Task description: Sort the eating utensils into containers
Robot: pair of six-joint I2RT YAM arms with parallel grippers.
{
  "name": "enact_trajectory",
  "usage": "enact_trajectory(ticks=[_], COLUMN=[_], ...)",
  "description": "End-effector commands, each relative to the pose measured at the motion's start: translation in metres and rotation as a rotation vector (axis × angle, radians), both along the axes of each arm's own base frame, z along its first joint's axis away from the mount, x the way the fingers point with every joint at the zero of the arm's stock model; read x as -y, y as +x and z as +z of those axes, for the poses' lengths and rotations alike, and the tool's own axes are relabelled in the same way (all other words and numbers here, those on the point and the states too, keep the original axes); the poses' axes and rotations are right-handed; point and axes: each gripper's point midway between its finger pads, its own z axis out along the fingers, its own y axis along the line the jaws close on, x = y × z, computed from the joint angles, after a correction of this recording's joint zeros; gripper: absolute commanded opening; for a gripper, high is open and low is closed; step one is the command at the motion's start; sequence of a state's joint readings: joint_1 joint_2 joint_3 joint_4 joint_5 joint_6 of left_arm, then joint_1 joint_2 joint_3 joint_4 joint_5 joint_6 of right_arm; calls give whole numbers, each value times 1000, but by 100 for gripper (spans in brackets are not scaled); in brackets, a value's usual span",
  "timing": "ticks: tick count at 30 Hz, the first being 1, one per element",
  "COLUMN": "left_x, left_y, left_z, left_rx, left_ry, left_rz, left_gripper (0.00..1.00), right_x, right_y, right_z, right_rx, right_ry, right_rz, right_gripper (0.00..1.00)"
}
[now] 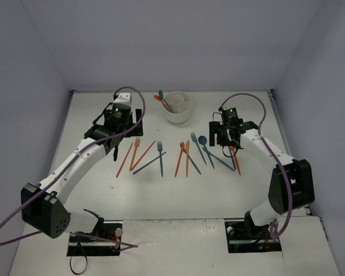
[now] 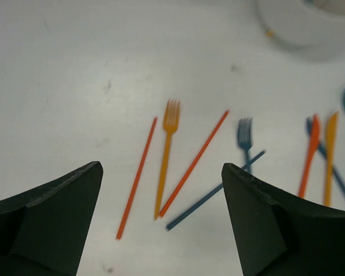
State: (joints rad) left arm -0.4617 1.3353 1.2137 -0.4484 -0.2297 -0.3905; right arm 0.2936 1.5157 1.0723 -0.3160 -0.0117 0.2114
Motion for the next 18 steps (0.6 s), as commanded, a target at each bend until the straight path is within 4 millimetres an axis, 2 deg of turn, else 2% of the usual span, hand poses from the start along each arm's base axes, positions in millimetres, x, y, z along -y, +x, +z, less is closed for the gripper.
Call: enact_trajectory(ticks=[1, 3, 8, 14, 18], left_x=[-33, -44, -58, -63, -59], left_y=[-37, -47, -60, -67, -66], left_z=[-2, -9, -26, -44, -53], left_rx=[-45, -43, -61, -89, -84], left_ry=[-3, -7, 17, 55, 41], left_rz=[-10, 13, 16, -4, -31], left_gripper=[82, 82, 82, 82, 82], right_x=[-17, -20, -35, -47, -48], right_y=[26, 28, 34, 39, 43], right_z=[0, -10, -25, -41, -51], right_rx=[4, -21, -58, -84, -99], right_ry=[25, 18, 10, -25, -46], right_rz=[19, 26, 61, 87, 88], right_gripper=[67, 64, 54, 45, 37])
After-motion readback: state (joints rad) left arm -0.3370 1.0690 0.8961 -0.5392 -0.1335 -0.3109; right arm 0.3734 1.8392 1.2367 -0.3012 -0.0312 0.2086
